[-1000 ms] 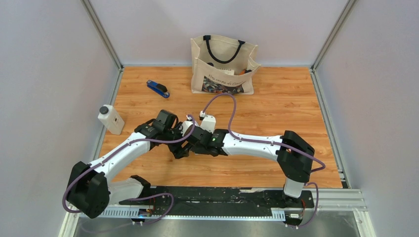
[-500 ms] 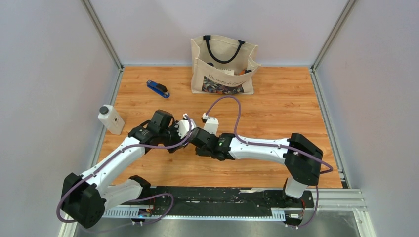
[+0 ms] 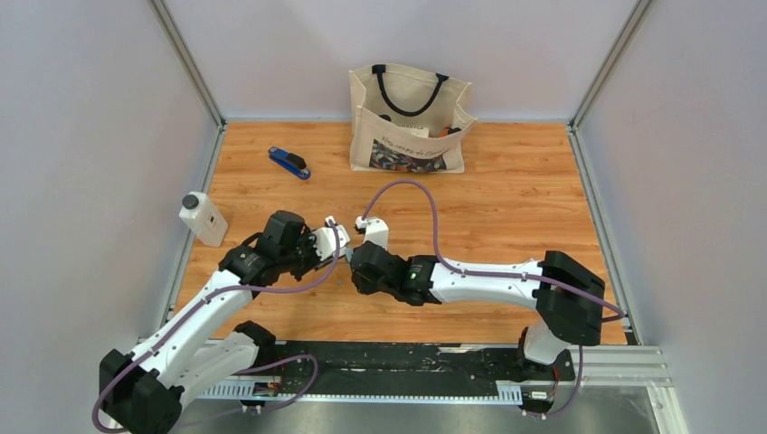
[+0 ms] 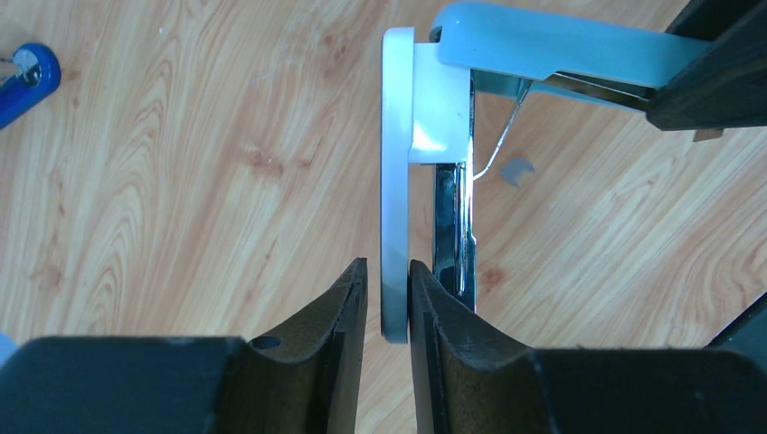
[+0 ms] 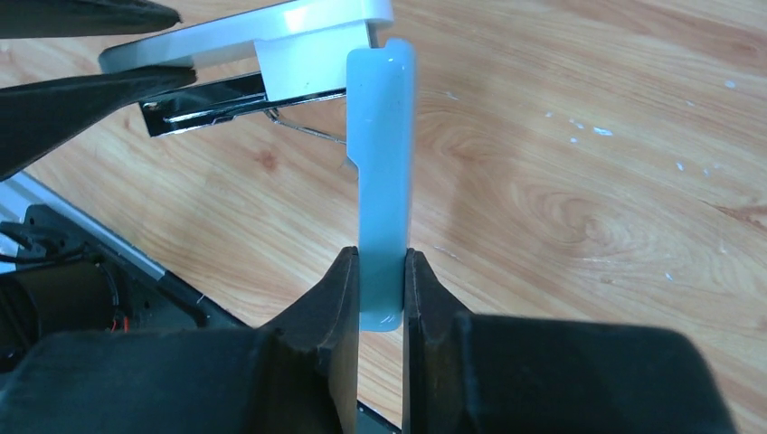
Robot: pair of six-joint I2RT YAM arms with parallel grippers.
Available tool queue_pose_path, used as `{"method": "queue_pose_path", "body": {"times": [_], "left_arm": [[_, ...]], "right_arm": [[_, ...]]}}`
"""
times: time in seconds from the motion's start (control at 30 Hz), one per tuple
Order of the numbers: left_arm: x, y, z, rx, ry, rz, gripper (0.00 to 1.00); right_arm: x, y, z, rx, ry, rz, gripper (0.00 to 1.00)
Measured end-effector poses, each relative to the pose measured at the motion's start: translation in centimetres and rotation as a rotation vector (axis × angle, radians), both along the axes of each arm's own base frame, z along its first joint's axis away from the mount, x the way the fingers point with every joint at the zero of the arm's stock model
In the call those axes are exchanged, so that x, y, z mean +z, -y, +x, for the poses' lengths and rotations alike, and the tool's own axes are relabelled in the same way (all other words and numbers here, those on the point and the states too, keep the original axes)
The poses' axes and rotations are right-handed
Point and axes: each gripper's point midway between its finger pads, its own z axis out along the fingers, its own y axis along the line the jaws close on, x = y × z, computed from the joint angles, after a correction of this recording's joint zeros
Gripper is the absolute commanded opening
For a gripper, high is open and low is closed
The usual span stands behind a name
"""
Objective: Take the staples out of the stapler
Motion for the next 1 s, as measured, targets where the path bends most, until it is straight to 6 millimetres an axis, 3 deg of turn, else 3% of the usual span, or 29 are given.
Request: {"method": "queue_pose_path", "body": {"times": [0.23,0.27,0.3,0.47,0.57,0.83,1.0], "left_arm": [[-0.5,-1.9,-0.8,0.028,0.031,0.054,0.29],[-0.6,-2.0,-0.9,0.029,0.032,0.058,0.34],[-0.6,-2.1,-0.9,0.030,0.031,0.064,0.47],[0.1,-2.4,-1.4,0.061,0.009,0.055,0.79],[2.1,-2.4,-1.3,0.101,0.008,0.025,0.82],[10.2,-1.3,-1.0,0.131,0.103,-0.135,0.83],[13.2,0.9,-4.7,0.054,0.001,-0.308,0.84]], "right_arm": [[-0.1,-1.4,-0.9,0.083,0.048,-0.040,0.00],[-0.2,-1.4,-1.0,0.091,0.052,-0.046,0.00],[-0.3,-1.5,-1.0,0.097,0.057,-0.050,0.00],[0.0,-1.5,-0.9,0.101,0.059,-0.081,0.00],[1.1,-1.9,-0.1,0.079,0.047,-0.077,0.00],[4.0,-3.4,2.0,0.083,0.086,-0.074,0.00],[3.2,-3.9,4.5,0.051,0.130,-0.122,0.00]]}}
